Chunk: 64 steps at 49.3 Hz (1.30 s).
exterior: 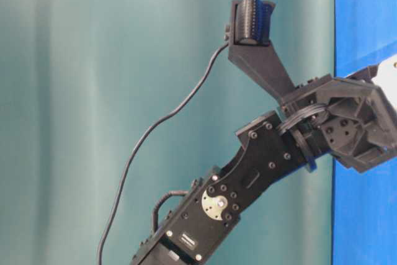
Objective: Handover the blue block to the right arm after grasping it with the left arm, then place it in the designated position.
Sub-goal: 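Close the left gripper on the blue cube, then lift the cube and pull the left gripper back toward the left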
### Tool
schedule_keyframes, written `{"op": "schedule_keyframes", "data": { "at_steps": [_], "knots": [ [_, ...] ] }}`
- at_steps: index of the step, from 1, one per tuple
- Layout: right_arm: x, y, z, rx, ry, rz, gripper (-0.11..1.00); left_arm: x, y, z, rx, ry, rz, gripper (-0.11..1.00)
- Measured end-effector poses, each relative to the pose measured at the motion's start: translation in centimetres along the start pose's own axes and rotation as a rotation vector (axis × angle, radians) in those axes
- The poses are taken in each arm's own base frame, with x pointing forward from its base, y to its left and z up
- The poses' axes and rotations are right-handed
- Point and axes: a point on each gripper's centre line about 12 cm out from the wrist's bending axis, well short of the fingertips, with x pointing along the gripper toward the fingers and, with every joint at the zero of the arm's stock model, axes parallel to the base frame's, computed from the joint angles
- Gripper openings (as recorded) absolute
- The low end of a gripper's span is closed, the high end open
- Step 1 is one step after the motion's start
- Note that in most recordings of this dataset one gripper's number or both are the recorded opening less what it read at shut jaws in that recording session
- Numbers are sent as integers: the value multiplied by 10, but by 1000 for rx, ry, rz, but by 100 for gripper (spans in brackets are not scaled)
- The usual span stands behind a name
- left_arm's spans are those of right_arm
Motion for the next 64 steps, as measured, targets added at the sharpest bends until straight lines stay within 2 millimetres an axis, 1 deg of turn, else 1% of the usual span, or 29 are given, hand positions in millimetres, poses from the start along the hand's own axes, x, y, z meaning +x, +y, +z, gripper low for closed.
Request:
{"op": "schedule_keyframes", "data": {
  "at_steps": [8, 13, 28, 42, 46, 53, 64],
  "knots": [
    [0, 0, 0, 0, 0, 2, 97, -4, 0, 2, -2, 0, 0, 48],
    [0, 0, 0, 0, 0, 2, 97, -15, 0, 9, 0, -15, -1, 48],
    [0, 0, 0, 0, 0, 0, 97, -67, 0, 33, 0, -64, 1, 48],
    [0, 0, 0, 0, 0, 0, 97, -137, 0, 65, 2, -164, 0, 48],
    [0, 0, 0, 0, 2, 0, 97, -148, 0, 70, 0, -176, -1, 48],
    [1, 0, 0, 0, 2, 0, 97, -162, 3, 77, -2, -170, 5, 48],
    [1, 0, -2, 0, 8, 0, 97, -192, 6, 91, 2, -203, 15, 48]
  ]
}}
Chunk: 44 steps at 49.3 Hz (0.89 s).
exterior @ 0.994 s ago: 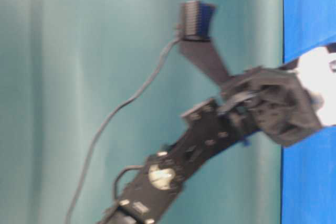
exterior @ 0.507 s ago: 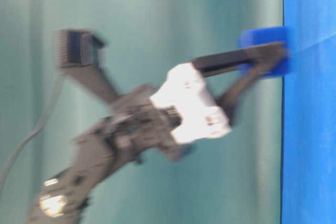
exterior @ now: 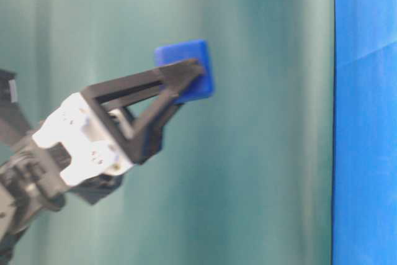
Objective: Handover the blue block to the right arm after grasping it with the left arm, then place it in the designated position.
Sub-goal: 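Lift the cube and pull the left gripper back toward the left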
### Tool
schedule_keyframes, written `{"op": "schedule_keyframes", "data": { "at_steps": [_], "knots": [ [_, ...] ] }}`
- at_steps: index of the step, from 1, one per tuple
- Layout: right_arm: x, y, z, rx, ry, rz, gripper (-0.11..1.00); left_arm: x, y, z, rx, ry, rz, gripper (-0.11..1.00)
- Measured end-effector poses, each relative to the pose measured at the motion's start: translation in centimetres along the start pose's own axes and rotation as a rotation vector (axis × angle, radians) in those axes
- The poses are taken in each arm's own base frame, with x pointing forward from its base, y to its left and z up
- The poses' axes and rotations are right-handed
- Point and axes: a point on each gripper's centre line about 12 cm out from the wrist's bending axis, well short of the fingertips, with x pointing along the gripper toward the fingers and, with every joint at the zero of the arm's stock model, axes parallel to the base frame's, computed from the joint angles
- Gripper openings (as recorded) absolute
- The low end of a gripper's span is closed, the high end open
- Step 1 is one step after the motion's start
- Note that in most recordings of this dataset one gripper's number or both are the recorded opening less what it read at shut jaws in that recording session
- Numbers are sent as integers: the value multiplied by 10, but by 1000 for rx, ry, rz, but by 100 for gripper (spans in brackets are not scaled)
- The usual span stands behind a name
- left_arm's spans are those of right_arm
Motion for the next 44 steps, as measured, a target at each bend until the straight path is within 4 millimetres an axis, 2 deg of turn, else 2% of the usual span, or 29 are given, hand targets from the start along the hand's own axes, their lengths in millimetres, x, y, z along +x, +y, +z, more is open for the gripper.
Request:
{"op": "schedule_keyframes", "data": {
  "at_steps": [10, 44],
  "knots": [
    [0, 0, 0, 0, 0, 0, 97, -19, 3, 9, -9, -32, 4, 48],
    [0, 0, 0, 0, 2, 0, 97, -19, 4, 8, -9, -31, 7, 48]
  ]
}}
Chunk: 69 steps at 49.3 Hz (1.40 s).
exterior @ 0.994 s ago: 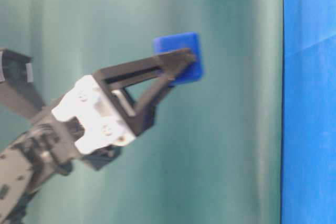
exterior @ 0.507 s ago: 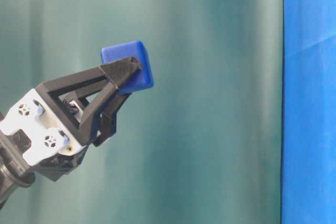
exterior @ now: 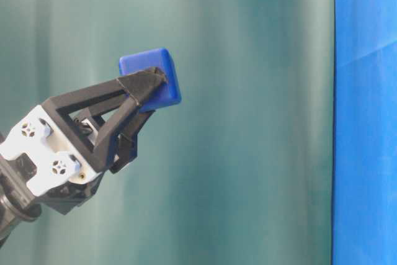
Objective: Handover the blue block to the right arm after grasping it with the left arm, then place it in the designated position.
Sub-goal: 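Lift the cube and pull the left gripper back toward the left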
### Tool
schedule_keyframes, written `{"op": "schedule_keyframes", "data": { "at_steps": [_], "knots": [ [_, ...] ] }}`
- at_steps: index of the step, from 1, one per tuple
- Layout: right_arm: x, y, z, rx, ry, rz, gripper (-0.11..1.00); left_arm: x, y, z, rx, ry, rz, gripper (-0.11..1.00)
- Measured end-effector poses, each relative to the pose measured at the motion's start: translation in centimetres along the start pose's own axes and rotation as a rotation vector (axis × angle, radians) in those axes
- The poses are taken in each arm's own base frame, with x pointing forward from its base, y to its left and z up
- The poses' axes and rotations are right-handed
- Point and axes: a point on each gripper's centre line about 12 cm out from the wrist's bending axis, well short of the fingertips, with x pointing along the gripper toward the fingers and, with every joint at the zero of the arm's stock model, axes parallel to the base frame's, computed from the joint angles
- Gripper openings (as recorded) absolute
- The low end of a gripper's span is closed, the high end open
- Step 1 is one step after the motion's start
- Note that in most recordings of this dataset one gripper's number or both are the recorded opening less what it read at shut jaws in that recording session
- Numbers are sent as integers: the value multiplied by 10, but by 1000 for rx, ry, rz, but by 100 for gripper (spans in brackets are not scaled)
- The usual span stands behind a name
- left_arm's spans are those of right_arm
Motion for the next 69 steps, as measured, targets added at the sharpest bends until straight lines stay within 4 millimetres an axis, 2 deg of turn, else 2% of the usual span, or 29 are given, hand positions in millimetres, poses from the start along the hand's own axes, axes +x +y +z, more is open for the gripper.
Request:
{"op": "schedule_keyframes", "data": {
  "at_steps": [36, 46, 58, 69],
  "knots": [
    [0, 0, 0, 0, 0, 0, 97, 0, 0, 0, -1, 0, -1, 48],
    [0, 0, 0, 0, 0, 2, 97, 1, 0, -6, -2, -6, -1, 48],
    [0, 0, 0, -5, -2, 0, 97, -20, 0, -18, -10, -207, -8, 48],
    [0, 0, 3, -15, -8, 3, 97, -51, -2, -36, -9, -452, -21, 48]
  ]
}}
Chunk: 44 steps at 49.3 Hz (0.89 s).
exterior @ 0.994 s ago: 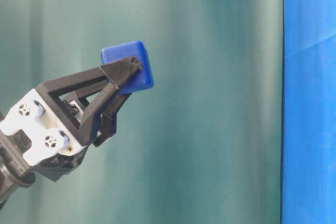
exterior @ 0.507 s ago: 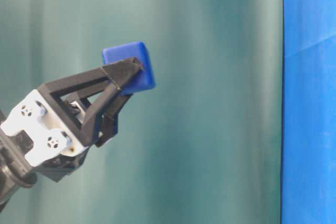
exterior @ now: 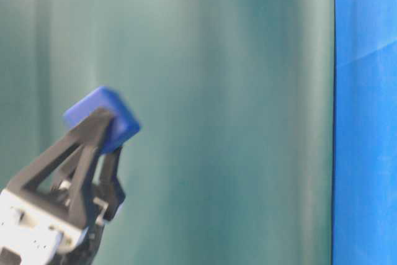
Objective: Handover the blue block to the right arm after grasping it with the left arm, then place it in the designated position.
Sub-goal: 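Lift the cube and pull the left gripper back toward the left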
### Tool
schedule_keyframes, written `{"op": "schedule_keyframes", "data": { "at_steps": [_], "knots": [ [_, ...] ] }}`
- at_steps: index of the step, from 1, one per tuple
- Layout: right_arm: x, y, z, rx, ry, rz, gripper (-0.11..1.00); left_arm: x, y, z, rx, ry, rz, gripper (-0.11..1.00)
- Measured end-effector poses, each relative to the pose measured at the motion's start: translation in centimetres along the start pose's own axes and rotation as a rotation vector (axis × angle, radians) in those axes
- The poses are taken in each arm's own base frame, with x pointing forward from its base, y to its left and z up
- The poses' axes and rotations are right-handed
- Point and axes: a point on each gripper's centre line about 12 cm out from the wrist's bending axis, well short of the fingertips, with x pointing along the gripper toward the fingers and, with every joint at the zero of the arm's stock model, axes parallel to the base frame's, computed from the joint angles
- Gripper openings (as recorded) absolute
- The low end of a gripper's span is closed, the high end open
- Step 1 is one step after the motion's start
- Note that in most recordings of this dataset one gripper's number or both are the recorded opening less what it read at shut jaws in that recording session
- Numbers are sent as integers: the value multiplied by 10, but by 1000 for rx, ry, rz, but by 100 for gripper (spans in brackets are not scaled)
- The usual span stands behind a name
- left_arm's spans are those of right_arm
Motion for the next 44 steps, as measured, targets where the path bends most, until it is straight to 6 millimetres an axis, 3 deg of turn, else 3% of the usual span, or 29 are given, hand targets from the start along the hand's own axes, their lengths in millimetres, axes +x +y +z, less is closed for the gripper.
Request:
{"op": "schedule_keyframes", "data": {
  "at_steps": [20, 44],
  "knots": [
    [2, 0, 4, -7, -8, 2, 97, -48, -2, -31, -1, -188, -15, 48],
    [10, 1, 12, -34, -12, 3, 97, -54, -2, -36, -4, -210, -16, 48]
  ]
}}
